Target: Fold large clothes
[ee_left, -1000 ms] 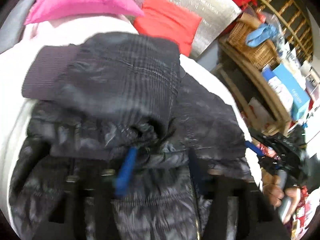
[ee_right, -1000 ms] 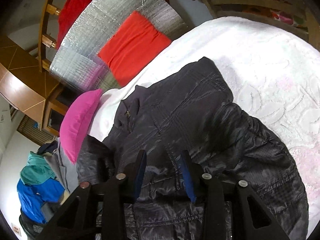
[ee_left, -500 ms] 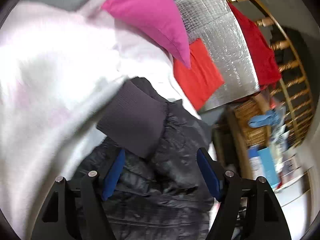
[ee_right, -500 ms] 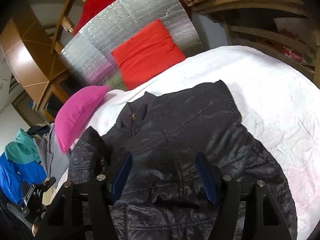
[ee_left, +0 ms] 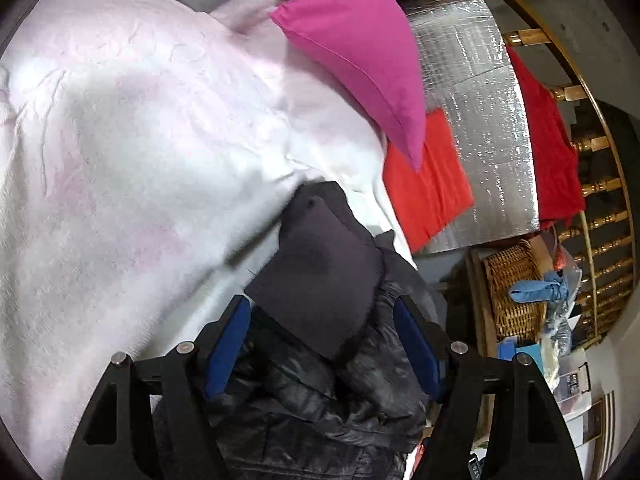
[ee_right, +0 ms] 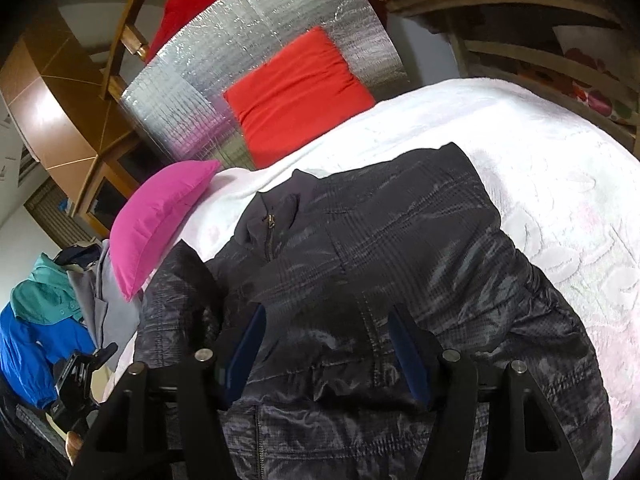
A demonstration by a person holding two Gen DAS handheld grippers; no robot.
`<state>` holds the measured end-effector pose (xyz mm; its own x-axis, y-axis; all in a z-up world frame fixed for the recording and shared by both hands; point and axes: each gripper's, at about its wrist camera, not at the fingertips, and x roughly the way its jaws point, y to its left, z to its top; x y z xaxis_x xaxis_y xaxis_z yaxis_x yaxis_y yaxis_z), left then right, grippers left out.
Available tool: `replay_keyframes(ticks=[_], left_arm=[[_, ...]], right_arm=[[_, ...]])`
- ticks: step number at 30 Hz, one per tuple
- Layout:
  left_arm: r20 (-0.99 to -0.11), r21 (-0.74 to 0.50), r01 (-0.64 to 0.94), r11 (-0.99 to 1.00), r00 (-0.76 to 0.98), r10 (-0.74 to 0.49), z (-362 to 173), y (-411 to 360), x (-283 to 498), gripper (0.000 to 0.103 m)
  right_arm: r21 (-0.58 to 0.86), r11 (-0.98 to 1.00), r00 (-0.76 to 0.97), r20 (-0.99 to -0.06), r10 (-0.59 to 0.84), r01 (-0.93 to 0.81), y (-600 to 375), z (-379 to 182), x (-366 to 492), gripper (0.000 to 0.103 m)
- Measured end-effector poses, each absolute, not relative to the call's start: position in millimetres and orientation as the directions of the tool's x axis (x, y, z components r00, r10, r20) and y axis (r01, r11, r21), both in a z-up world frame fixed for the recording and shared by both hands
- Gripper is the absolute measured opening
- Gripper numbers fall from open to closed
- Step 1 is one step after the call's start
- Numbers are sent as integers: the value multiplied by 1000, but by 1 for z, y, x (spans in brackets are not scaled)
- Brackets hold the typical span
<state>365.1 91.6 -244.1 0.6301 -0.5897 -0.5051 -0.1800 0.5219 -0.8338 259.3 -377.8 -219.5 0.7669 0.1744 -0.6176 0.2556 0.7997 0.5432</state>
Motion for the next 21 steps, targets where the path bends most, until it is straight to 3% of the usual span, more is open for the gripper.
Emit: replay_keyframes(ticks=[8, 9, 10, 11, 14, 21], left_arm=[[-501, -841, -175, 511, 607, -617, -254, 76, 385, 73], [-496, -844, -175, 507, 613, -615, -255, 77, 386, 71], [-491, -846, -170, 505, 621, -612, -256, 79, 385, 59], [-482, -846, -154, 510, 631, -609, -253, 79, 387, 40], [-455, -831, -56, 553, 640, -619, -236, 69, 391, 8], [-399, -727, 213, 653, 642, -654, -182, 13, 375, 8]], right_arm=[[531, 805, 756, -632, 169, 264, -376, -224, 260, 61], [531, 806, 756, -632, 169, 263, -376, -224, 260, 57], [530, 806, 756, -632, 169, 263, -376, -224, 260, 50], [527, 807, 755, -634, 165, 266, -376, -224, 260, 48], [523, 806, 760, -633, 148, 278, -378, -223, 258, 46], [534, 800, 760, -630, 160, 275, -380, -224, 261, 42]])
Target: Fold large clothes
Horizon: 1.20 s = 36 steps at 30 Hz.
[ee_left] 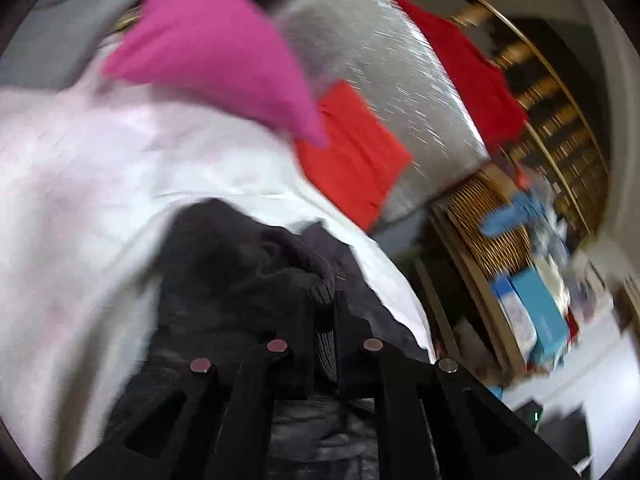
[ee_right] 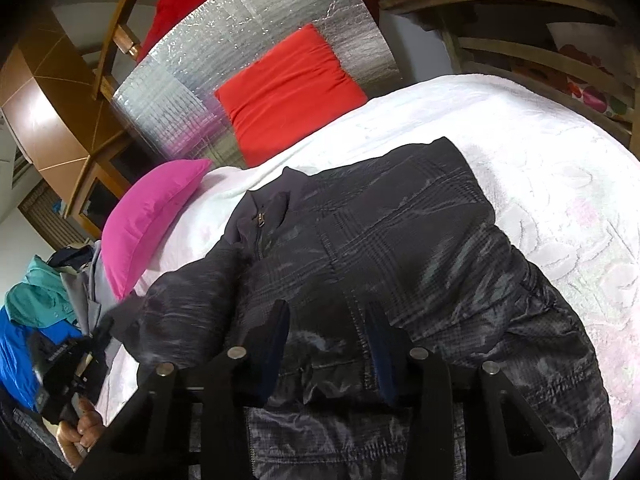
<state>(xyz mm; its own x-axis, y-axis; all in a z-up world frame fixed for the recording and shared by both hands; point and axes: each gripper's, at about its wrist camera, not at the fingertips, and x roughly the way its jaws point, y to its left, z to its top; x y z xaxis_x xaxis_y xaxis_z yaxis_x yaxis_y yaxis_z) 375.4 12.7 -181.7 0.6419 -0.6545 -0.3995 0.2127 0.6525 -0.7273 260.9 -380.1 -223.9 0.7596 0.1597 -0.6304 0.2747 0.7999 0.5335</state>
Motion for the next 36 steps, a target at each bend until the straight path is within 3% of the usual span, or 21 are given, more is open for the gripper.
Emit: replay_keyframes(ticks=[11, 12, 13, 17, 19, 25, 28, 29, 30, 31, 34, 36], left_arm=[[-427, -594, 477, 648, 495, -756, -152, -100, 333, 8], [-429, -592, 482, 646, 491, -759, -152, -102, 332, 8], [-428, -592, 485, 643, 487, -761, -151, -104, 331, 8], [-429, -595, 478, 646, 490, -759, -151, -102, 331, 8], [-427, -604, 470, 643, 491, -760, -150, -100, 334, 8], [-421, -619, 475, 625, 471, -775, -147, -99, 333, 8], [-420, -619, 488, 616, 457, -784, -146, -102, 330, 8], [-418, -621, 494, 608, 447, -791, -145, -103, 328, 8], [-417, -621, 499, 604, 442, -794, -145, -104, 327, 8], [-418, -619, 501, 604, 441, -794, -144, -104, 326, 8], [-418, -630, 514, 582, 408, -812, -145, -104, 326, 8], [-435, -632, 514, 580, 384, -814, -147, -104, 329, 8]], right_arm=[[566, 800, 737, -624, 259, 198, -370, -229, 268, 43], [563, 807, 726, -628, 280, 176, -366, -229, 270, 48], [542, 830, 698, -644, 312, 130, -356, -229, 273, 59], [436, 900, 695, -642, 323, -16, -323, -220, 270, 67], [393, 917, 711, -625, 321, -68, -308, -216, 268, 78], [161, 979, 767, -611, 197, -123, -265, -215, 275, 79], [115, 986, 788, -594, 162, -117, -251, -213, 284, 79], [121, 986, 798, -580, 161, -112, -249, -211, 287, 78], [126, 987, 809, -567, 155, -101, -249, -210, 289, 70], [132, 987, 816, -559, 148, -88, -251, -210, 291, 54], [199, 978, 818, -550, 169, -68, -261, -210, 296, 37], [238, 970, 821, -542, 181, -57, -267, -208, 295, 34]])
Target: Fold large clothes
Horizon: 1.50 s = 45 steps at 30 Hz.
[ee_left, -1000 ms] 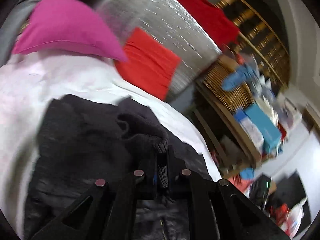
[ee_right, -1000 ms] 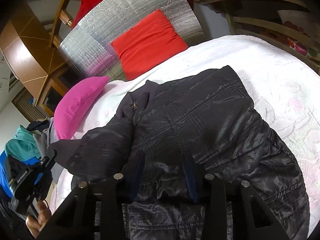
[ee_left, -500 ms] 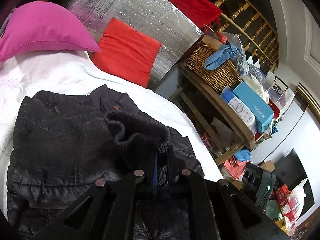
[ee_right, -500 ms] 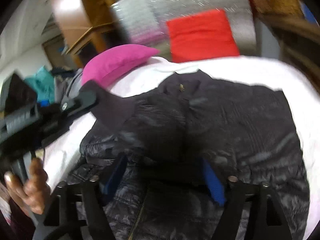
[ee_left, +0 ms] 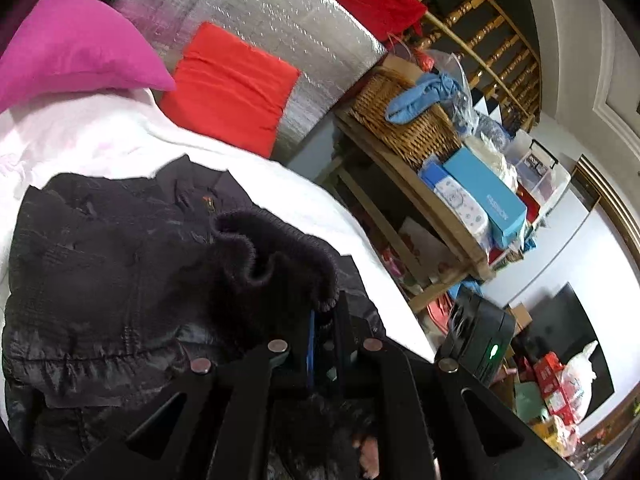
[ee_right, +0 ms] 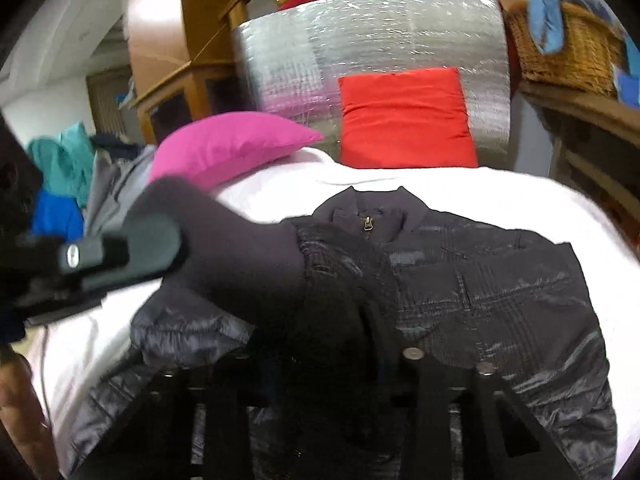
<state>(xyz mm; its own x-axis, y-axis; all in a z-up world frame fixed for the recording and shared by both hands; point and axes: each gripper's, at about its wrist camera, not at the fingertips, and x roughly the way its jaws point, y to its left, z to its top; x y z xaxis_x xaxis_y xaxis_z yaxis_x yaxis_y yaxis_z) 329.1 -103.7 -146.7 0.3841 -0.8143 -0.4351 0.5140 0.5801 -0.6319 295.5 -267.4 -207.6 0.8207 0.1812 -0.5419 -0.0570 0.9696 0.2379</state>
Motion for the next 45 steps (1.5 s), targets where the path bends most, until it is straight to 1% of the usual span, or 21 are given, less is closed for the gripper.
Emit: replay_keyframes(ticks=[1, 3, 5, 6, 7, 10, 14, 17, 20, 21, 23, 24, 25, 29, 30, 31, 32, 33, 37, 41, 45], left_arm=[[-449, -632, 507, 586, 377, -810, -148, -103, 331, 10], [-458, -638, 494, 591, 374, -807, -149, -97, 334, 21], [-468, -619, 475, 625, 416, -780, -148, -86, 335, 49], [-477, -609, 460, 646, 439, -762, -148, -80, 336, 55], [-476, -606, 443, 661, 464, -747, -148, -73, 338, 58], [-489, -613, 381, 693, 507, -710, -154, -53, 345, 58], [-614, -546, 214, 810, 557, -560, -174, -26, 358, 58], [-688, -530, 63, 846, 551, -472, -194, -1, 366, 58], [-708, -548, -30, 836, 549, -444, -206, 21, 369, 58], [-710, -558, -48, 828, 544, -447, -209, 26, 369, 58], [-711, -575, -51, 817, 526, -467, -214, 29, 370, 58], [-711, -576, -40, 817, 517, -476, -215, 27, 369, 58], [-715, -571, -21, 821, 504, -484, -218, 24, 371, 58], [-759, -445, 52, 894, 508, -407, -216, 1, 365, 58], [-771, -404, 66, 912, 512, -378, -215, -4, 364, 58], [-786, -350, 79, 934, 518, -338, -215, -11, 362, 58], [-794, -313, 89, 946, 523, -312, -215, -16, 361, 58], [-797, -291, 97, 952, 526, -297, -215, -19, 360, 58], [-800, -189, 133, 973, 553, -231, -213, -29, 353, 58], [-794, -131, 142, 981, 577, -190, -210, -33, 350, 58], [-789, -81, 145, 986, 595, -152, -209, -39, 350, 58]], right_arm=[[277, 960, 822, -537, 190, -40, -276, -207, 295, 34], [353, 936, 813, -540, 217, -15, -290, -207, 295, 34], [464, 885, 803, -543, 245, 44, -316, -213, 294, 34], [519, 851, 800, -541, 258, 77, -330, -217, 295, 34], [579, 808, 798, -535, 277, 107, -345, -223, 296, 34], [708, 685, 802, -504, 319, 173, -379, -239, 294, 33], [804, 543, 788, -489, 374, 242, -407, -265, 297, 33], [849, 443, 771, -480, 419, 288, -417, -285, 300, 34], [871, 385, 772, -462, 437, 304, -423, -292, 301, 34], [875, 375, 775, -457, 435, 306, -426, -292, 300, 36], [883, 357, 793, -442, 418, 304, -431, -290, 297, 49], [890, 344, 804, -430, 411, 300, -438, -288, 294, 65], [906, 309, 825, -400, 400, 289, -444, -289, 291, 69], [932, 229, 848, -353, 395, 281, -457, -297, 292, 69], [929, 239, 846, -360, 394, 284, -458, -297, 293, 63], [915, 274, 837, -386, 388, 296, -457, -297, 295, 42], [885, 333, 824, -438, 360, 325, -455, -295, 297, 29], [860, 378, 812, -474, 340, 343, -453, -293, 300, 22], [818, 464, 823, -497, 276, 339, -446, -277, 298, 18], [751, 598, 860, -474, 191, 281, -434, -240, 283, 18], [692, 665, 855, -495, 153, 282, -428, -228, 266, 17]])
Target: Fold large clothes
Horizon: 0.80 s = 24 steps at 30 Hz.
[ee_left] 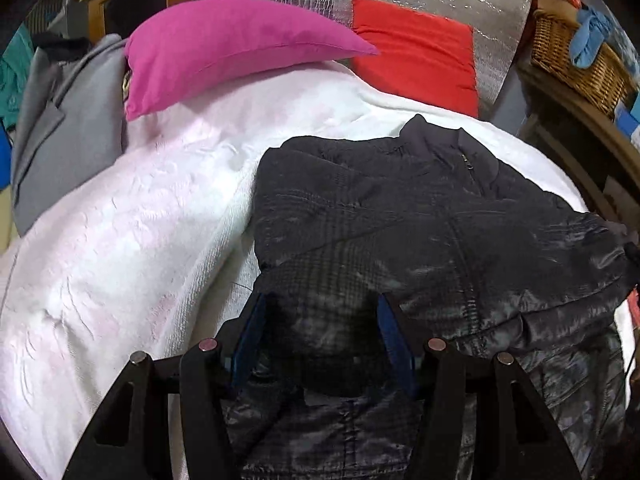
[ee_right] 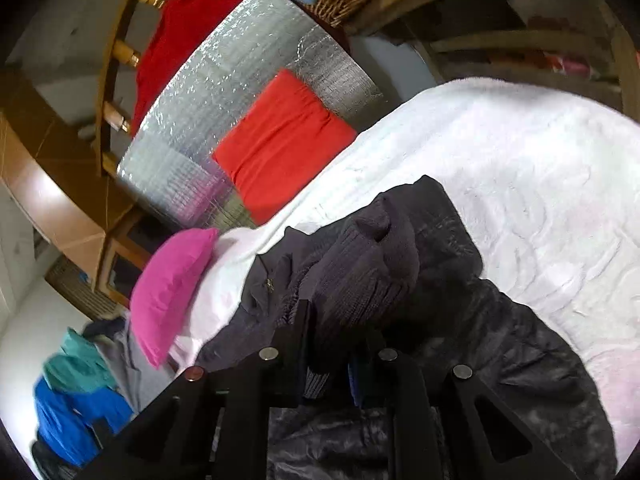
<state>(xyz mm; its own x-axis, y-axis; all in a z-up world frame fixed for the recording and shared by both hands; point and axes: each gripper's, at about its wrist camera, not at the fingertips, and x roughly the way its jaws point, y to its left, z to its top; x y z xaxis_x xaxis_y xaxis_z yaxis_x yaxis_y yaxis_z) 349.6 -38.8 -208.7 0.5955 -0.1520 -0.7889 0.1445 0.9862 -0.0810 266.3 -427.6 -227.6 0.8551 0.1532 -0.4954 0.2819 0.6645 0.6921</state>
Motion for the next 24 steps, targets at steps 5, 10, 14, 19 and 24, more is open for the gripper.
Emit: replay_keyframes(ticks=[5, 10, 14, 19, 24], left_arm=[[-784, -36, 147, 988, 609, -119, -209, -45, 349, 58], [-783, -18, 148, 989, 613, -106, -211, -47, 350, 58], [-786, -13, 150, 989, 610, -103, -212, -49, 350, 58], [-811, -77, 136, 988, 567, -141, -210, -40, 353, 68], [-803, -282, 116, 952, 515, -301, -200, -16, 346, 72]], right_arm=[[661, 669, 802, -575, 161, 339, -431, -244, 268, 17], [662, 648, 761, -620, 190, 377, -438, -261, 272, 17], [670, 633, 746, -632, 211, 388, -442, -268, 273, 17], [730, 559, 739, -612, 280, 393, -451, -277, 273, 19], [804, 447, 741, -564, 365, 392, -462, -288, 272, 29]])
